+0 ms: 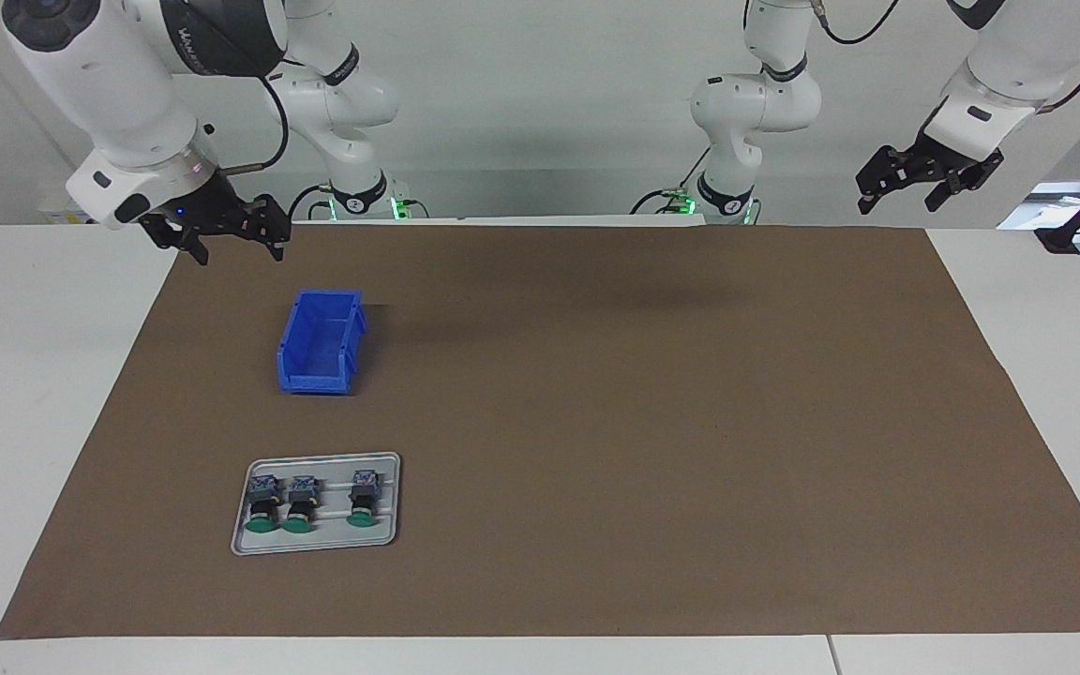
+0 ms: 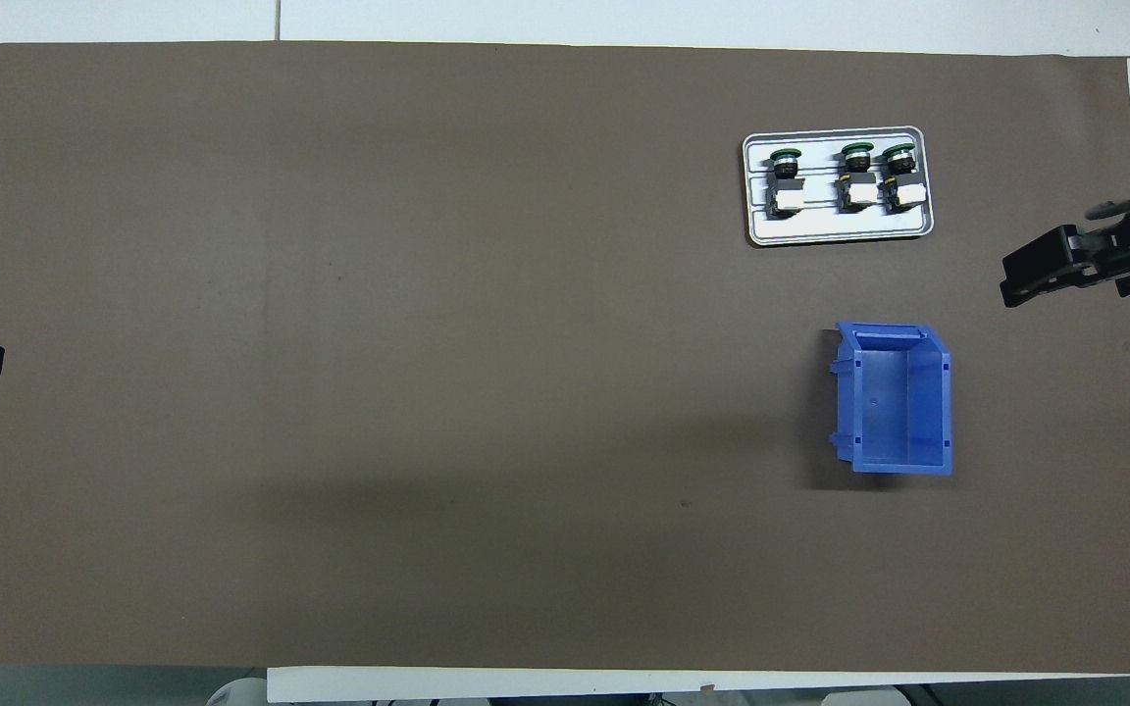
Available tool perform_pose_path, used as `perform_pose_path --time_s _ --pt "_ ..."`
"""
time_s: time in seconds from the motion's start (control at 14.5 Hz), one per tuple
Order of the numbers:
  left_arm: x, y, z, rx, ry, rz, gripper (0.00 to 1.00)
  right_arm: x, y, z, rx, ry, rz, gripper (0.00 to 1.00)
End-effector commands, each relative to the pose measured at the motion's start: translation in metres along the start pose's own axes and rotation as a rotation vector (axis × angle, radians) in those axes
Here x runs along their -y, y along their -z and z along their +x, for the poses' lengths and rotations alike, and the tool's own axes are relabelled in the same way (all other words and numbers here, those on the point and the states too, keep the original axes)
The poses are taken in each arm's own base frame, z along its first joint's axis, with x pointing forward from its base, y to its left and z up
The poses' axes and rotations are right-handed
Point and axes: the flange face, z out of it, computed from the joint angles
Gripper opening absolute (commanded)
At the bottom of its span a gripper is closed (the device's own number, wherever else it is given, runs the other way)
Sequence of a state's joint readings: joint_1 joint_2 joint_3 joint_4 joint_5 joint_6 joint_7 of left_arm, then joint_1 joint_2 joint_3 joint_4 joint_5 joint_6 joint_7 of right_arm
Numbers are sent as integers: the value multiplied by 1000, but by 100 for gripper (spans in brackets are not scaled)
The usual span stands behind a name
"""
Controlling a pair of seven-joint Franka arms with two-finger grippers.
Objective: Place and press button with both arms
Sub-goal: 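Reach the right gripper to a green-topped item on the metal tray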
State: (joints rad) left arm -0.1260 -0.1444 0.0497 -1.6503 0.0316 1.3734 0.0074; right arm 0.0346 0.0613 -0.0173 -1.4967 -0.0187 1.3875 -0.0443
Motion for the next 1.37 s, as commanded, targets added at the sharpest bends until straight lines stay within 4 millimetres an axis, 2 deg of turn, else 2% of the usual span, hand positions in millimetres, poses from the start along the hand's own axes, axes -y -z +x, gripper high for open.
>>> perform_pose_path --time_s 0.0,0.41,0.62,0.69,0.76,0.89,1.03,1.17,1.31 --pt "3 1 -7 -11 1 18 100 -1 0 0 -7 17 -9 99" --pt "4 4 1 -68 -4 17 100 -4 -3 -3 1 11 2 99" --pt "4 5 4 -78 -3 17 100 7 -5 -2 1 54 2 99" --pt "4 5 5 -83 -3 16 100 13 -3 5 -40 56 2 99" --pt "4 6 5 -86 -3 16 100 26 -4 16 -73 68 10 99" --pt "3 5 5 -83 -4 18 100 40 -24 53 -84 12 24 99" --pt "3 4 5 -80 -4 18 100 83 -63 98 -93 38 18 99" --pt "3 4 4 -77 -1 18 100 98 -100 137 -139 -18 26 99" --pt "3 2 2 -66 0 17 100 108 -135 164 -165 -18 26 99"
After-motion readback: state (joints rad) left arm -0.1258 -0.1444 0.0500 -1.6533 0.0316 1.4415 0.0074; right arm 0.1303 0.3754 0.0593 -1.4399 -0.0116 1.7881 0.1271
